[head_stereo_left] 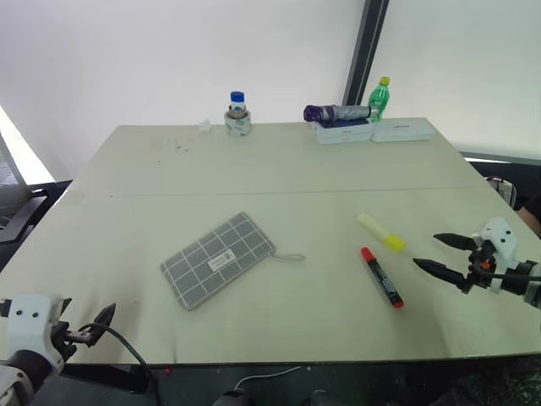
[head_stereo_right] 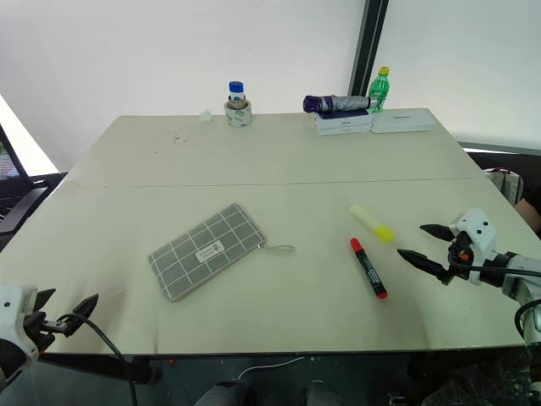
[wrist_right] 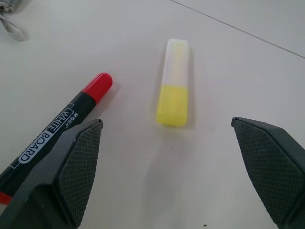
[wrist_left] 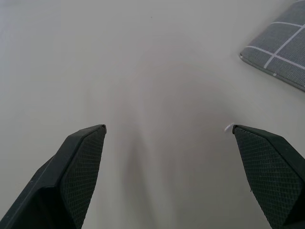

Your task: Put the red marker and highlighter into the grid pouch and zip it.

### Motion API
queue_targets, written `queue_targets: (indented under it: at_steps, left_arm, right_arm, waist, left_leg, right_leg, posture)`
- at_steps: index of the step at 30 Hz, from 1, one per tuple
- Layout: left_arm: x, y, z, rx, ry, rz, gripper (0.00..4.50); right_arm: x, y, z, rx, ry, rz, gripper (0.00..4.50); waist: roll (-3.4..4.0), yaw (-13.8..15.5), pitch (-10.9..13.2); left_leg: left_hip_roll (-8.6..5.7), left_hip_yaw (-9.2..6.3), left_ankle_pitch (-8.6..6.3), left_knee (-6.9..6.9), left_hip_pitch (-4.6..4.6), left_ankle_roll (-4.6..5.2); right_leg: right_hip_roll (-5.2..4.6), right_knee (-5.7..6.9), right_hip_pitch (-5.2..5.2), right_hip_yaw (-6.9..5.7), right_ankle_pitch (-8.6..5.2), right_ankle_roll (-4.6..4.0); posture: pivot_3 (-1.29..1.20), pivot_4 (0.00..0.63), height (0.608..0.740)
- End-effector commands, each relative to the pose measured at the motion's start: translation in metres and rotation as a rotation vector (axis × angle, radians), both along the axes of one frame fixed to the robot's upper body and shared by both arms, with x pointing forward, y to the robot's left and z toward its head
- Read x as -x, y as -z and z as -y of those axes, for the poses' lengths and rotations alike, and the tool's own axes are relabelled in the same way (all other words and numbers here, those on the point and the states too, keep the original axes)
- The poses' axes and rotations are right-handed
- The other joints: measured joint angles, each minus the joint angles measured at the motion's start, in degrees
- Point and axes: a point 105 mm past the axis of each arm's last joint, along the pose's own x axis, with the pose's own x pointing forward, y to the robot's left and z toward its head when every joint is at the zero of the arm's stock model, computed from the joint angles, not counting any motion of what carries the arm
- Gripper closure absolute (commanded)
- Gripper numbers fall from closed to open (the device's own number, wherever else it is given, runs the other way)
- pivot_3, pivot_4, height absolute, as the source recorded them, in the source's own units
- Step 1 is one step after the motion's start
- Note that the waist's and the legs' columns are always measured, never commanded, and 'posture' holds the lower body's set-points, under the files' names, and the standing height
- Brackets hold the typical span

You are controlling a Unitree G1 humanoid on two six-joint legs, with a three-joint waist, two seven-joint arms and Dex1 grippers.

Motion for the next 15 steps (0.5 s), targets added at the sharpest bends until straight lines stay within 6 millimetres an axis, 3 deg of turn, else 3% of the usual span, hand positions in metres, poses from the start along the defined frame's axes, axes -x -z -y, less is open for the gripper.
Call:
queue_targets:
  at_steps: [1, 9, 15]
  left_arm:
    - [0.001, -0.014, -0.001, -0.032, -0.002, 0.048, 0.02]
    - [0.000, -0.014, 0.003, -0.036, 0.017, 0.046, 0.02]
    - [-0.003, -0.013, 0.017, -0.102, 0.104, 0.029, 0.02]
  right_arm:
    - [-0.003, -0.012, -0.002, 0.006, -0.018, 0.047, 0.00]
    - [-0.003, -0.011, -0.004, 0.003, -0.024, 0.046, 0.00]
    - [-0.007, -0.010, -0.010, -0.005, -0.028, 0.048, 0.00]
  waist:
    - [0.00, 0.00, 0.00]
    - [0.00, 0.00, 0.00]
    - [0.00, 0.01, 0.00]
  left_leg:
    - [0.00, 0.00, 0.00, 0.00, 0.00, 0.00]
    - [0.00, 0.00, 0.00, 0.00, 0.00, 0.00]
    - [0.00, 0.00, -0.01, 0.00, -0.01, 0.01]
  right_leg:
    - [0.00, 0.00, 0.00, 0.00, 0.00, 0.00]
    - [0.00, 0.00, 0.00, 0.00, 0.00, 0.00]
    - [0.00, -0.01, 0.00, 0.00, 0.00, 0.00]
  posture:
    - [0.00, 0.150, 0.740]
    - [0.00, 0.150, 0.740]
    - [0.00, 0.150, 0.740]
